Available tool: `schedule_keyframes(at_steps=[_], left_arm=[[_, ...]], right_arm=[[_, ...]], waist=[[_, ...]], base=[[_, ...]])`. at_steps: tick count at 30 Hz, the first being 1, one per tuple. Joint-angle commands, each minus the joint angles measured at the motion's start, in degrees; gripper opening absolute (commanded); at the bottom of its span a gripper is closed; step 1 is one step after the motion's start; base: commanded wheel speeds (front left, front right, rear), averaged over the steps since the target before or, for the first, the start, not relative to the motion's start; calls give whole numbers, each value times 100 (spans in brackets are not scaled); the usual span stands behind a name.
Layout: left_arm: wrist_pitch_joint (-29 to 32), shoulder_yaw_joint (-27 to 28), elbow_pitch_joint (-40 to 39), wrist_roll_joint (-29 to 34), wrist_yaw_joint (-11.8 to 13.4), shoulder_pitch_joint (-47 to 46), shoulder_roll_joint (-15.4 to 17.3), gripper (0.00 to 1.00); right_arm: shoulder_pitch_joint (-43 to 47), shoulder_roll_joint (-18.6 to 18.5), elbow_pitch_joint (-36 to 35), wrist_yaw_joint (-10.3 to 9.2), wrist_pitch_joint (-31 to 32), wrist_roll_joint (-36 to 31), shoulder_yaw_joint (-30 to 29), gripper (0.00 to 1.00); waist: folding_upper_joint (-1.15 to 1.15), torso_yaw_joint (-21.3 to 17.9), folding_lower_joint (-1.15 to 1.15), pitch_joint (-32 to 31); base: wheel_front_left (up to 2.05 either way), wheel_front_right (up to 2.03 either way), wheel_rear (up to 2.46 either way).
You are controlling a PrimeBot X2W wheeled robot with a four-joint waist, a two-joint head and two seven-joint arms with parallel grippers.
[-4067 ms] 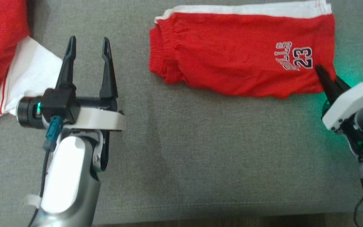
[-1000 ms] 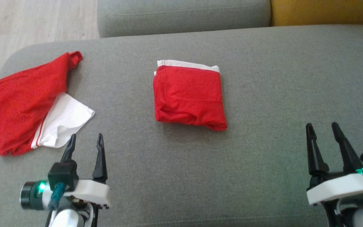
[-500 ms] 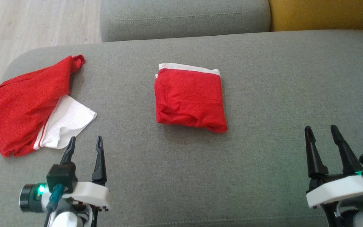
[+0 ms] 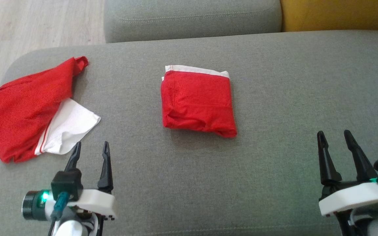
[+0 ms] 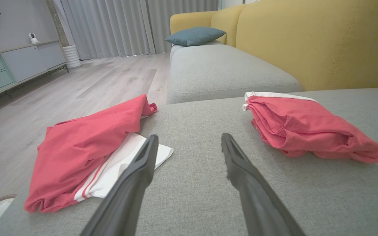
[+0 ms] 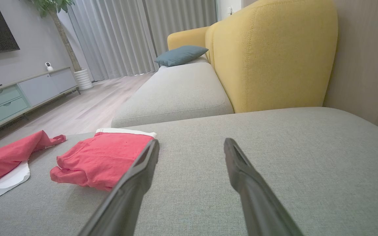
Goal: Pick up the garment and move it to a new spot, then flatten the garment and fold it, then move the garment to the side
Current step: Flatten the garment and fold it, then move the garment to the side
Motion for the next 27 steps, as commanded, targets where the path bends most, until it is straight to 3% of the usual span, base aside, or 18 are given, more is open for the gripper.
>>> schedule_keyframes(at_steps=[1, 15, 22, 27], left_arm=[[-3, 203, -204, -45, 47, -204, 109, 100], [-74, 154, -277, -60, 77, -509, 99, 100], [-150, 114, -303, -34, 86, -871, 11, 100], [-202, 11, -248, 3, 26, -1332, -148, 100]], right_arm=[[-124, -16, -223, 37, 2, -22, 111, 100], [-396, -138, -12, 37, 232, 61, 78, 100], [-1021, -362, 397, 37, 315, 147, 181, 100], [-1893, -682, 1221, 37, 387, 264, 490, 100]], waist=[[0, 5, 0, 7], [0, 194, 0, 384], [0, 590, 0, 857], [0, 1103, 0, 1292]], base=[[0, 0, 0], [0, 0, 0], [0, 0, 0], [0, 0, 0]])
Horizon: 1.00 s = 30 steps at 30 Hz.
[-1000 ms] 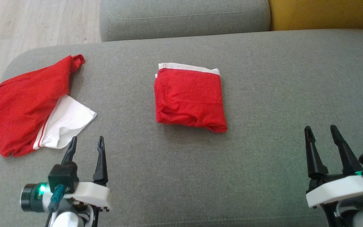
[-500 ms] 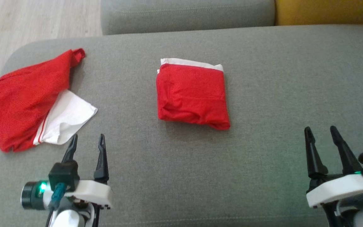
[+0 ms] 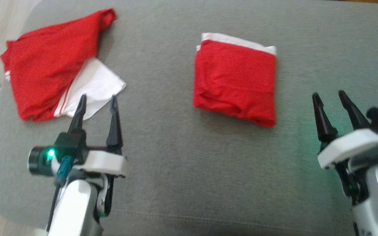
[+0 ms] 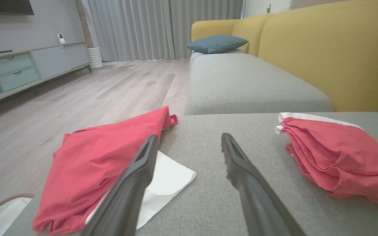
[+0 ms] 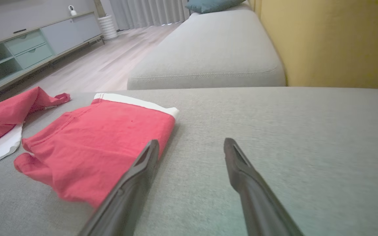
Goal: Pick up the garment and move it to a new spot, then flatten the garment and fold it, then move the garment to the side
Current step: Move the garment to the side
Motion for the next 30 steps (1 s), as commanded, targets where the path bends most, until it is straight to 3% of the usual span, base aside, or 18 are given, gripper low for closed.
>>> schedule_keyframes(at_steps=[1, 10, 17, 18, 19, 20, 26, 30], left_arm=[[-63, 166, -174, 38, -15, -308, 32, 100], [-70, 49, -340, 139, -82, -601, -179, 100], [-70, 42, -343, 179, -98, -601, -255, 100], [-70, 47, -341, 184, -101, -599, -261, 100], [-70, 50, -338, 190, -106, -597, -267, 100], [-70, 54, -336, 198, -112, -595, -271, 100], [-71, 51, -328, 279, -162, -593, -283, 100], [-71, 55, -291, 358, -193, -549, -226, 100]], right_arm=[[-316, -106, -30, 37, 0, 74, 209, 100], [-1384, -290, 1497, 37, 154, 275, 569, 100], [-1787, -281, 2292, 37, 825, 453, 731, 100], [-1822, -281, 2362, 37, 948, 476, 771, 81], [-1852, -275, 2426, 37, 1074, 525, 804, 48], [-1879, -280, 2474, 37, 1182, 556, 842, 0], [-1936, -359, 2392, 37, 1210, 686, 1093, 0], [-1800, -474, 2097, 37, 1024, 706, 1335, 0]], waist=[[0, 345, 0, 310], [0, 844, 0, 518], [0, 924, 0, 523], [0, 918, 0, 523], [0, 910, 0, 522], [0, 900, 0, 520], [0, 787, 0, 457], [0, 508, 0, 388]], base=[[0, 0, 0], [0, 0, 0], [0, 0, 0], [0, 0, 0], [0, 0, 0], [0, 0, 0], [0, 0, 0], [0, 0, 0]])
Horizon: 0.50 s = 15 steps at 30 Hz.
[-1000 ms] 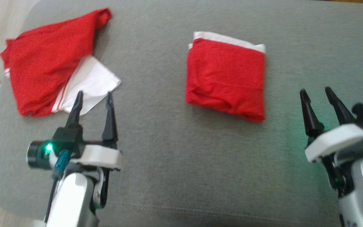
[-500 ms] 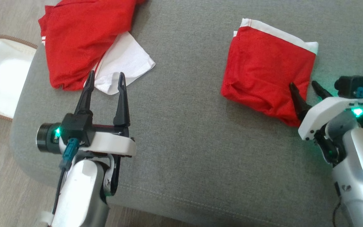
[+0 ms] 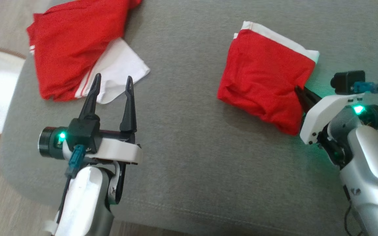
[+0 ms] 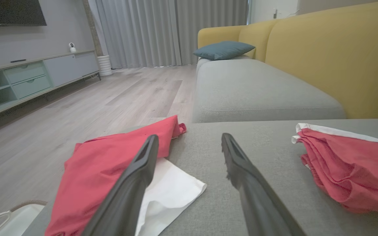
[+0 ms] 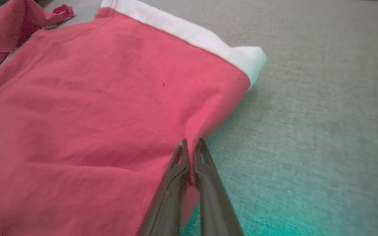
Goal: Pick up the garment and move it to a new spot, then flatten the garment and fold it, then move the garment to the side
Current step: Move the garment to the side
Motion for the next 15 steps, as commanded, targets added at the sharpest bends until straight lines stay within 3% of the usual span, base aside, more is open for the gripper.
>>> schedule_keyframes(at_steps=[1, 15], left_arm=[[-29, 190, -181, 57, -21, -107, 115, 100], [-29, 38, -265, 221, -174, -212, 283, 100]], right_arm=[[120, -101, -296, 37, -100, 36, 157, 0], [703, -438, -1087, 37, -439, 155, 434, 0]], waist=[[0, -240, 0, -59], [0, -1933, 0, -34]], base=[[0, 0, 0], [0, 0, 0]])
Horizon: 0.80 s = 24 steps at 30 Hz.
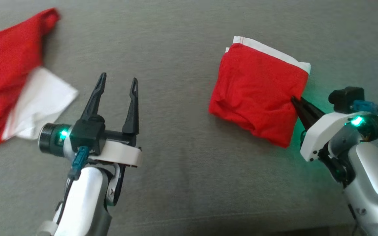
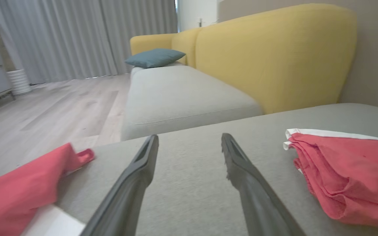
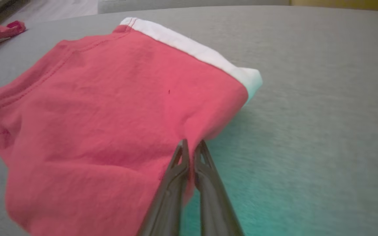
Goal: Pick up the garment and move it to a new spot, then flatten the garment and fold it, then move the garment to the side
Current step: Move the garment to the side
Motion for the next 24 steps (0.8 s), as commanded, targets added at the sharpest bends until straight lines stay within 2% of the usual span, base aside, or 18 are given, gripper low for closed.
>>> schedule_keyframes(at_steps=[1, 5, 10, 17, 24], left_arm=[[-29, 160, -204, 58, -4, -220, 109, 100], [-29, 38, -167, 97, -76, -359, 110, 100], [-23, -125, -164, 183, -164, -645, 102, 100], [-5, -403, -232, 350, -279, -1113, 62, 100], [-12, -629, -286, 464, -339, -1538, 3, 100]], right_arm=[[22, -122, -207, 37, -83, 32, 31, 0], [-24, -285, -84, 37, -185, 49, -120, 0], [-257, -610, 276, 37, -401, -21, -640, 0], [-776, -1250, 807, 37, -647, -499, -1336, 0], [-1287, -1606, 1035, 37, -759, -920, -1773, 0]], waist=[[0, -444, 0, 56], [0, -758, 0, 196], [0, -906, 0, 486], [0, -813, 0, 987], [0, -654, 0, 1473]], base=[[0, 0, 0], [0, 0, 0], [0, 0, 0], [0, 0, 0], [0, 0, 0]])
